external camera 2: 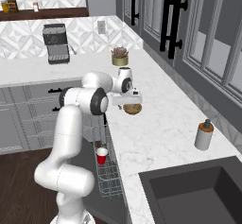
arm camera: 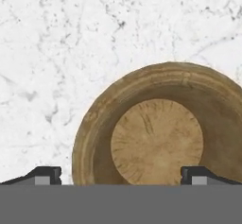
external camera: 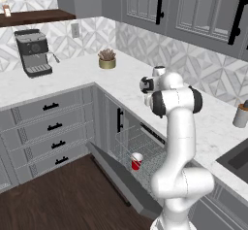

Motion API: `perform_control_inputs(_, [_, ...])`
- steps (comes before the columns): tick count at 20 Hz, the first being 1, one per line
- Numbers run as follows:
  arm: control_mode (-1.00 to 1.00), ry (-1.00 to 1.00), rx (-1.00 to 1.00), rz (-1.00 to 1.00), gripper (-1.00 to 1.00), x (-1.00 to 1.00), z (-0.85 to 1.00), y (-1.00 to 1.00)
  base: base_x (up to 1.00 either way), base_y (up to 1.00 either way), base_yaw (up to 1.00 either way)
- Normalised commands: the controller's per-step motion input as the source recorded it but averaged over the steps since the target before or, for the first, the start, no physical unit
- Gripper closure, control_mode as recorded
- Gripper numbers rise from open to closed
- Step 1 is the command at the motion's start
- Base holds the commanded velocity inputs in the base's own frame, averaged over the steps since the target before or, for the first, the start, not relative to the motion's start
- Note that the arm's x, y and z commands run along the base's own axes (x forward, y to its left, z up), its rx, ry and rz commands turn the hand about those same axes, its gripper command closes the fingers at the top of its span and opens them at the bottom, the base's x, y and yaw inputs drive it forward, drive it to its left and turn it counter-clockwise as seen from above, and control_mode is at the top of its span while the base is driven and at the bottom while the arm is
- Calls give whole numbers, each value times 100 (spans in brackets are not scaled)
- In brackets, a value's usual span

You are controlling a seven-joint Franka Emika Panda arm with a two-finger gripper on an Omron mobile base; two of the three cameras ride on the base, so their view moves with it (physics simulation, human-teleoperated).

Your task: Pick up the cup and bowl from the counter, place them in the dishwasher, and close the dishwasher door.

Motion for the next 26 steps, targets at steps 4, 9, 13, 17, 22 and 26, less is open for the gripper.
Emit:
perform_control_inputs(4, [-100,0,0,7,-100,0,-39,-8,0,0,0])
perform_control_inputs(9, [-100,0,0,5,100,3,-28,-4,0,0,0])
perform_control_inputs(13, [-100,0,0,2,100,2,-5,-1,0,0,0])
perform_control_inputs(17, [-100,-9,0,0,100,-10,2,14,0,0,0])
perform_control_inputs(22, [-100,-19,0,0,100,-65,19,63,0,0,0])
perform_control_inputs(26, [-100,-14,0,0,100,-100,29,85,0,0,0])
